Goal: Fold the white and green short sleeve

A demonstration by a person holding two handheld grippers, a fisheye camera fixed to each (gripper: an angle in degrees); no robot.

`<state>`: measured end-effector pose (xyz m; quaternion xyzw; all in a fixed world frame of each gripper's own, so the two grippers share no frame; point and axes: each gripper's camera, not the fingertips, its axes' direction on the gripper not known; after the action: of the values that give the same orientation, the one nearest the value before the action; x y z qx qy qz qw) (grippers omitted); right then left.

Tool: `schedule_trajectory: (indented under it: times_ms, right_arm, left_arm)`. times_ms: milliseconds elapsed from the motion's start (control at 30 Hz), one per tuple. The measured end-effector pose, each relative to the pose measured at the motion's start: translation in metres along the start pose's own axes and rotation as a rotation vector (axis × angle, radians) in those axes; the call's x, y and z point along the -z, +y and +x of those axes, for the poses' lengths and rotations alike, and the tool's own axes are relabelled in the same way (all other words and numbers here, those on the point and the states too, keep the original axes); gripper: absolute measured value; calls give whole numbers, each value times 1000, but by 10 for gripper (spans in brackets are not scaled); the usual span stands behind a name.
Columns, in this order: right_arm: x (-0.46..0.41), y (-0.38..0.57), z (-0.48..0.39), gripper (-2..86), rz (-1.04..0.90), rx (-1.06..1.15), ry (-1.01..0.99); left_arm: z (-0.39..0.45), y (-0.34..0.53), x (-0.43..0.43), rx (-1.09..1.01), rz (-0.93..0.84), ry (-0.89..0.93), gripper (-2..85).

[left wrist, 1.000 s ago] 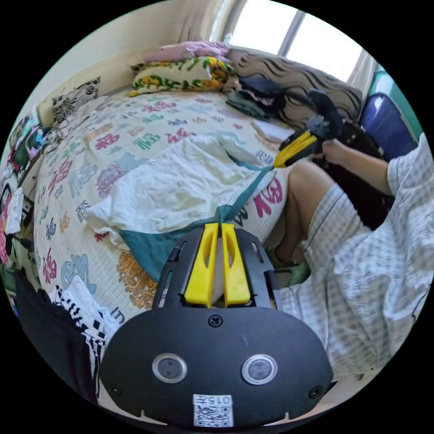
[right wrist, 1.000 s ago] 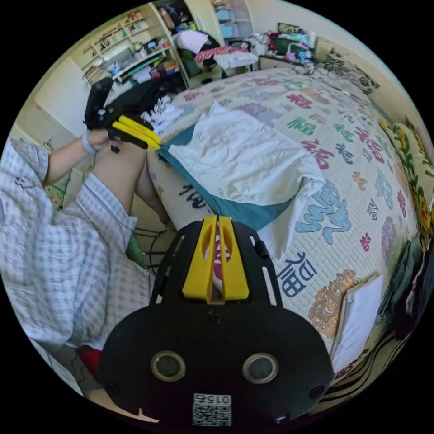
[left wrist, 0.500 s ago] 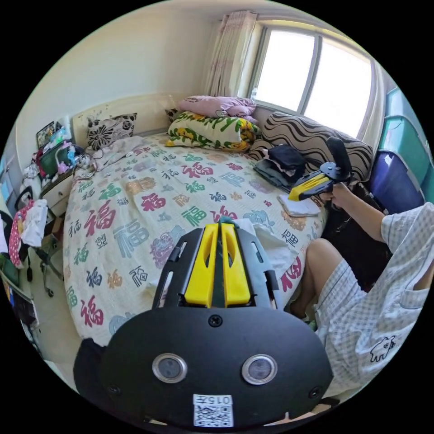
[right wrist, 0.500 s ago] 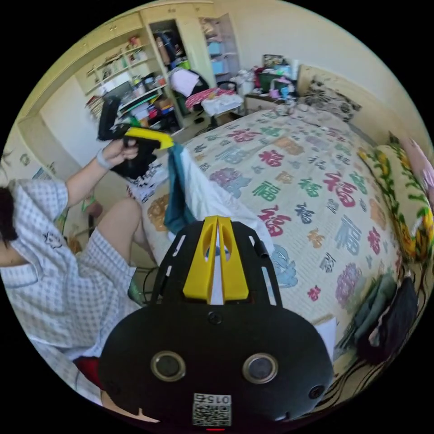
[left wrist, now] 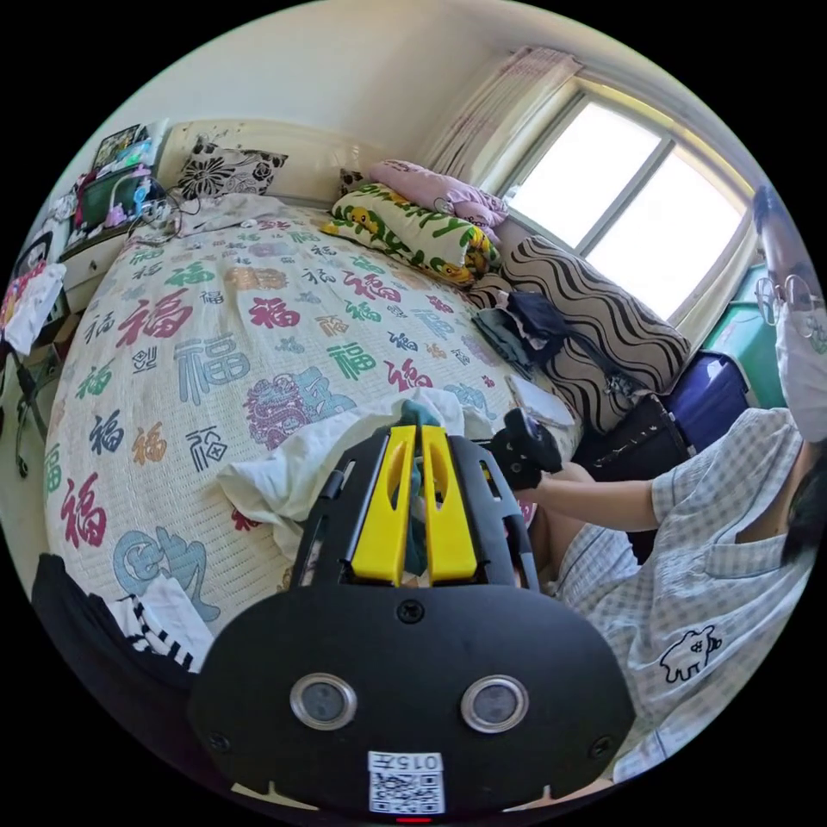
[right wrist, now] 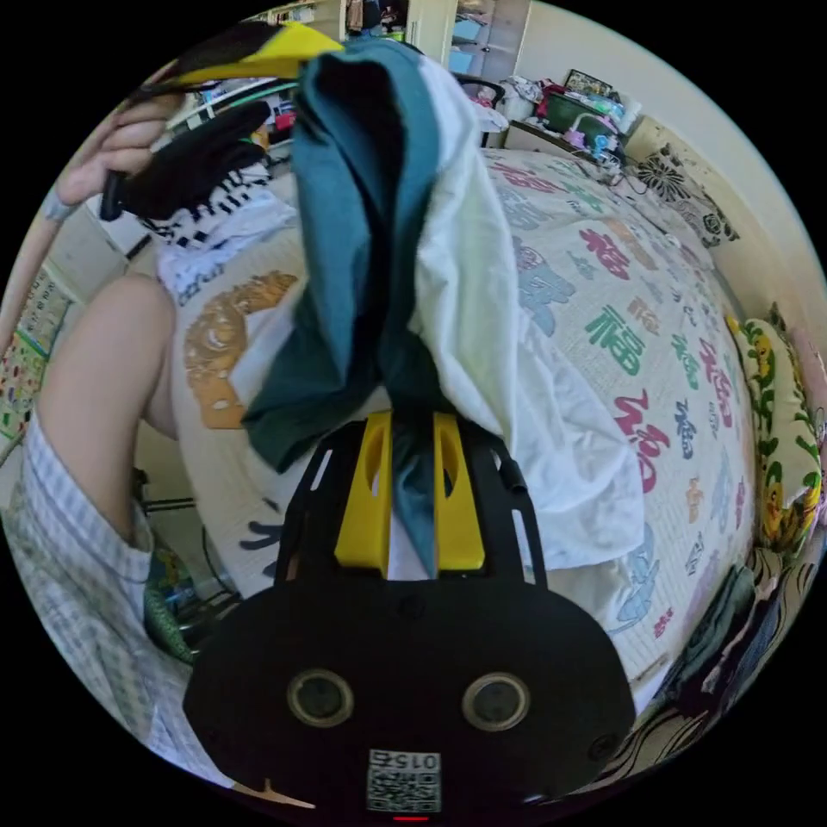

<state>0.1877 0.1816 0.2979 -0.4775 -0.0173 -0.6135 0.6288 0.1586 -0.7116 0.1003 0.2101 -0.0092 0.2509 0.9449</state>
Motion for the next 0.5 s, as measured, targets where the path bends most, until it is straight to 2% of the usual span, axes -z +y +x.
schedule_trajectory:
  times_ms: [167,267,500]
  right_arm:
    - [-9,3,22,2,-44,-14,-40]
    - [23,27,51,-6,40,-117,-198]
    - [98,78,96,-10,93,-197,-92]
  left_arm:
    - [-20,15,16,20,4,-1,4]
    - [-28,23,30,12,12,-20,3]
    - [-38,41,54,-23,46,2,1]
